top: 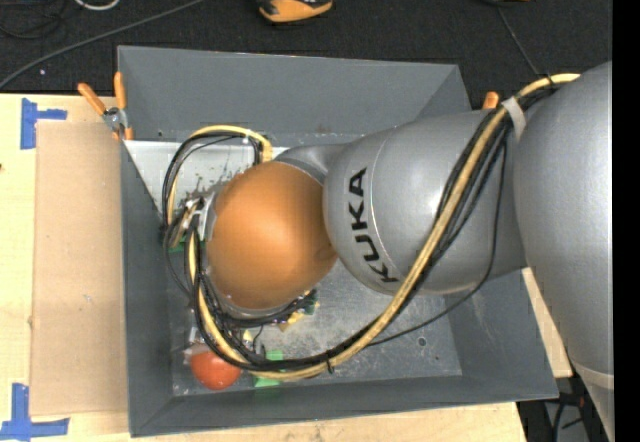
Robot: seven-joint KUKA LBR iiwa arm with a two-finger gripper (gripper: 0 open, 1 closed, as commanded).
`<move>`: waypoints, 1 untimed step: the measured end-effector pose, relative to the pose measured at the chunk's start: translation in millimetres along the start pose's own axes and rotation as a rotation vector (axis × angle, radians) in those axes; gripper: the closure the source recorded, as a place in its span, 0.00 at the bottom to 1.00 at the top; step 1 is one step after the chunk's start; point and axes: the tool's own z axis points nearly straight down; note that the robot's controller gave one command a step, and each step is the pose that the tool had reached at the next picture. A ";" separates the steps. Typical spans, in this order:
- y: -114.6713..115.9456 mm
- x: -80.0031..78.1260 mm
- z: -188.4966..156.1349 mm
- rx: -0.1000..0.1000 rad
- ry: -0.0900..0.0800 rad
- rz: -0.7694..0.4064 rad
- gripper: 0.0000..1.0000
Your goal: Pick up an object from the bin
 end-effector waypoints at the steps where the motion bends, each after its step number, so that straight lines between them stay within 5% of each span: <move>1: -0.5 -0.7 -5.1 0.003 -0.003 0.002 1.00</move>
Offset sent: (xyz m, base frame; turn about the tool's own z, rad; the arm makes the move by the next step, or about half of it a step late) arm 0.0001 0.0002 0.0240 0.0015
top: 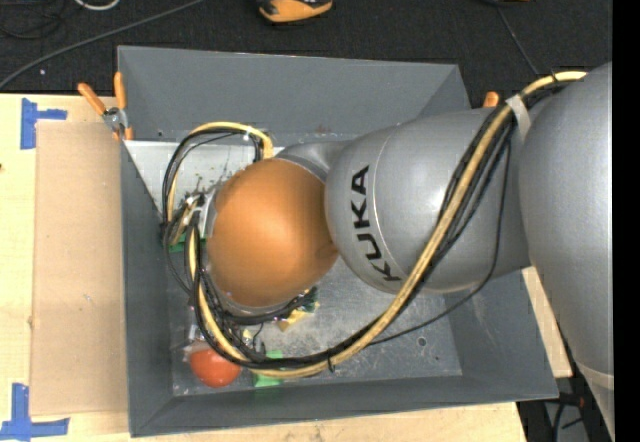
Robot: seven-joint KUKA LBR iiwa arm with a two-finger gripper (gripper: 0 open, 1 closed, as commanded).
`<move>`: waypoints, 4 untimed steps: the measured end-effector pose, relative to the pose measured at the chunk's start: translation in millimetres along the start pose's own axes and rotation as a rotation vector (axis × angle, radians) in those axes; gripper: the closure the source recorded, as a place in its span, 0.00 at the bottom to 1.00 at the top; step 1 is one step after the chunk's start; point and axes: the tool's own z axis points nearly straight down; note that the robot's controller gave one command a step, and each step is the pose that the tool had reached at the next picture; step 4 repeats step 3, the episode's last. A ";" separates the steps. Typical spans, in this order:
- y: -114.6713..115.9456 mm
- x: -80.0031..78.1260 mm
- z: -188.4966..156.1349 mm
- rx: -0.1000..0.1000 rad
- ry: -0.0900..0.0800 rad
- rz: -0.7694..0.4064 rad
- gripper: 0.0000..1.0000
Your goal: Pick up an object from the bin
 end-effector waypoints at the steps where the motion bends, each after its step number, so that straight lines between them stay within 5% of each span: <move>1: 1.0 -0.3 -18.1 -0.003 -0.001 0.007 1.00; 4: 1.3 -1.4 -49.3 -0.004 -0.003 0.017 1.00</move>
Offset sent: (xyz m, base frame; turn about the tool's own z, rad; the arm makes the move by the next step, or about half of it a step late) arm -0.0005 0.0004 0.0215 0.0023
